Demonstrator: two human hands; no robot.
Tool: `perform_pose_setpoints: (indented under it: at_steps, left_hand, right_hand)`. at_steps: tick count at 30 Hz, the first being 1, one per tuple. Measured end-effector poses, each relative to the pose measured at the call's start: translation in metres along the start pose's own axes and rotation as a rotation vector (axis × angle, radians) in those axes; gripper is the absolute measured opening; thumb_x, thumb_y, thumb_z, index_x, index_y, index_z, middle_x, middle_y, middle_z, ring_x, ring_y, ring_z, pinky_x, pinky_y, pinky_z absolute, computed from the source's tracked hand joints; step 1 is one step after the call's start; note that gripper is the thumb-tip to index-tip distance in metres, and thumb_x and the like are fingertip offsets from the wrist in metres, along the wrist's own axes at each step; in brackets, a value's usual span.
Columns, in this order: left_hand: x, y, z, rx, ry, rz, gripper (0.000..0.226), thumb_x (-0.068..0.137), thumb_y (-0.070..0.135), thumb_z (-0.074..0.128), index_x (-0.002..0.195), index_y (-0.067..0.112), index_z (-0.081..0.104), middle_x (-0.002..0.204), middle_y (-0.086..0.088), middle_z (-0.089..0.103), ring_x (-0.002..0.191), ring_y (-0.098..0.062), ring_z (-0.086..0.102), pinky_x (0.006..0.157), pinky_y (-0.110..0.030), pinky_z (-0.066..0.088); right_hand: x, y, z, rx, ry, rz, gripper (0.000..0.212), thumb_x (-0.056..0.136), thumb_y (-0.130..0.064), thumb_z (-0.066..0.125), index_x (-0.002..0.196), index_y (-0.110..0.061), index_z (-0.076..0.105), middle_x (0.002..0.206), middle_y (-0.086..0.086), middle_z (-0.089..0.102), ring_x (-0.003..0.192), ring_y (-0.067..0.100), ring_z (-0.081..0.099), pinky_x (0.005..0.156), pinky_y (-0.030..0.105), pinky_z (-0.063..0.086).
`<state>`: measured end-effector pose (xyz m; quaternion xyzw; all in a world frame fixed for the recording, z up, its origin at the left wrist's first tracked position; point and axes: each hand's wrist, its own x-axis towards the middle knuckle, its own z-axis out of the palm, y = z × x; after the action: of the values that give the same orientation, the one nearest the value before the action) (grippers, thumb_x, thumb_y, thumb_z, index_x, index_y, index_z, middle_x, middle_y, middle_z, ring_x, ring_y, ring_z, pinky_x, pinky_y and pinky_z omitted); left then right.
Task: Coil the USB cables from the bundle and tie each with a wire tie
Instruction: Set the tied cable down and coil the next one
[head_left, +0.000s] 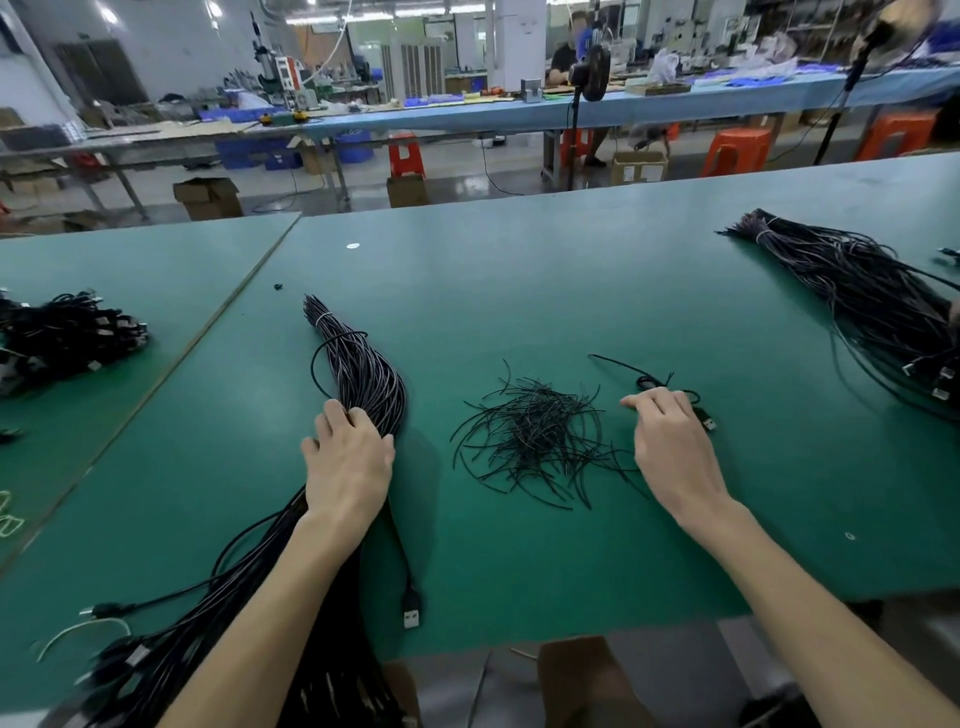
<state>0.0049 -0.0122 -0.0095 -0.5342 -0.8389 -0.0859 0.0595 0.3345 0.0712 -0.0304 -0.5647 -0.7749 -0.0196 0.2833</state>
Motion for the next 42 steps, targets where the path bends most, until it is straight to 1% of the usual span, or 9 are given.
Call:
perform_pose_setpoints:
  at_steps: [5, 10, 14, 16, 20, 24, 27, 32, 42]
  left_hand:
    - [-0.003, -0.001, -0.008, -0.043, 0.082, -0.010, 0.033, 0.105, 0.036, 0.054, 0.110, 0.004, 0.061, 0.124, -0.018, 0.048, 0.116, -0.035, 0.043, 0.092, -0.046, 0.040]
    - [0.009, -0.006, -0.022, -0.087, 0.019, -0.026, 0.031, 0.105, 0.033, 0.054, 0.107, 0.003, 0.059, 0.116, -0.020, 0.054, 0.111, -0.038, 0.050, 0.088, -0.048, 0.045]
    - [0.024, -0.020, -0.020, -0.270, -0.021, -0.050, 0.030, 0.104, 0.032, 0.057, 0.110, 0.003, 0.062, 0.112, -0.020, 0.061, 0.101, -0.036, 0.058, 0.085, -0.044, 0.046]
    - [0.025, -0.025, -0.015, -0.339, -0.049, -0.089, 0.038, 0.101, 0.037, 0.060, 0.121, 0.004, 0.060, 0.122, -0.020, 0.053, 0.114, -0.038, 0.052, 0.093, -0.046, 0.044]
    - [0.025, -0.035, -0.006, -0.395, -0.159, -0.123, 0.067, 0.096, 0.050, 0.064, 0.146, 0.011, 0.047, 0.139, -0.023, 0.039, 0.137, -0.038, 0.030, 0.114, -0.046, 0.030]
    - [0.026, -0.043, -0.005, -0.456, -0.216, -0.119, 0.077, 0.089, 0.047, 0.074, 0.152, 0.016, 0.042, 0.141, -0.021, 0.040, 0.138, -0.035, 0.030, 0.117, -0.039, 0.025]
    - [0.026, -0.034, -0.004, -0.428, -0.242, -0.161, 0.078, 0.089, 0.042, 0.074, 0.152, 0.016, 0.036, 0.143, -0.022, 0.036, 0.138, -0.037, 0.027, 0.115, -0.041, 0.027]
    - [0.027, -0.027, -0.004, -0.431, -0.219, -0.206, 0.077, 0.087, 0.042, 0.074, 0.148, 0.015, 0.037, 0.140, -0.022, 0.038, 0.135, -0.038, 0.030, 0.111, -0.043, 0.031]
    - [0.022, -0.017, -0.002, -0.238, -0.157, -0.141, 0.053, 0.099, 0.038, 0.058, 0.138, 0.007, 0.042, 0.134, -0.022, 0.041, 0.126, -0.041, 0.039, 0.104, -0.048, 0.035]
  right_hand:
    - [-0.022, -0.042, -0.008, 0.138, -0.006, -0.103, 0.029, 0.096, 0.003, 0.060, 0.123, -0.002, 0.068, 0.113, 0.008, 0.069, 0.109, 0.021, 0.061, 0.101, 0.026, 0.047]
    - [-0.048, -0.114, -0.005, 0.540, -0.282, -0.057, 0.029, 0.107, -0.023, 0.050, 0.133, -0.016, 0.061, 0.122, -0.007, 0.061, 0.110, 0.000, 0.054, 0.098, 0.010, 0.040]
    - [-0.052, -0.168, -0.001, 0.883, -0.528, 0.095, 0.027, 0.106, -0.031, 0.054, 0.127, -0.016, 0.062, 0.107, -0.006, 0.067, 0.085, 0.002, 0.067, 0.075, 0.014, 0.052]
    - [-0.048, -0.193, 0.006, 0.967, -0.609, 0.165, 0.026, 0.106, -0.033, 0.055, 0.122, -0.013, 0.062, 0.097, 0.000, 0.070, 0.061, -0.001, 0.064, 0.060, 0.013, 0.050]
    - [-0.028, -0.232, 0.025, 0.966, -0.655, 0.312, 0.026, 0.105, -0.030, 0.052, 0.114, -0.007, 0.062, 0.093, 0.013, 0.076, 0.049, 0.010, 0.058, 0.059, 0.022, 0.055]
    - [-0.019, -0.251, 0.043, 0.869, -0.609, 0.365, 0.024, 0.102, -0.023, 0.054, 0.110, -0.002, 0.060, 0.108, 0.018, 0.069, 0.091, 0.033, 0.070, 0.084, 0.047, 0.058]
    - [-0.015, -0.250, 0.045, 0.839, -0.638, 0.364, 0.024, 0.098, -0.022, 0.055, 0.113, -0.003, 0.056, 0.113, 0.018, 0.065, 0.099, 0.039, 0.068, 0.086, 0.051, 0.058]
    - [-0.009, -0.245, 0.048, 0.794, -0.684, 0.327, 0.017, 0.093, -0.021, 0.057, 0.086, -0.005, 0.057, 0.100, 0.018, 0.070, 0.077, 0.032, 0.064, 0.067, 0.041, 0.055]
    - [-0.026, -0.208, 0.013, 0.906, -0.758, 0.344, 0.018, 0.083, -0.017, 0.061, 0.067, -0.016, 0.052, 0.062, 0.002, 0.056, 0.038, 0.009, 0.044, 0.041, 0.019, 0.035]
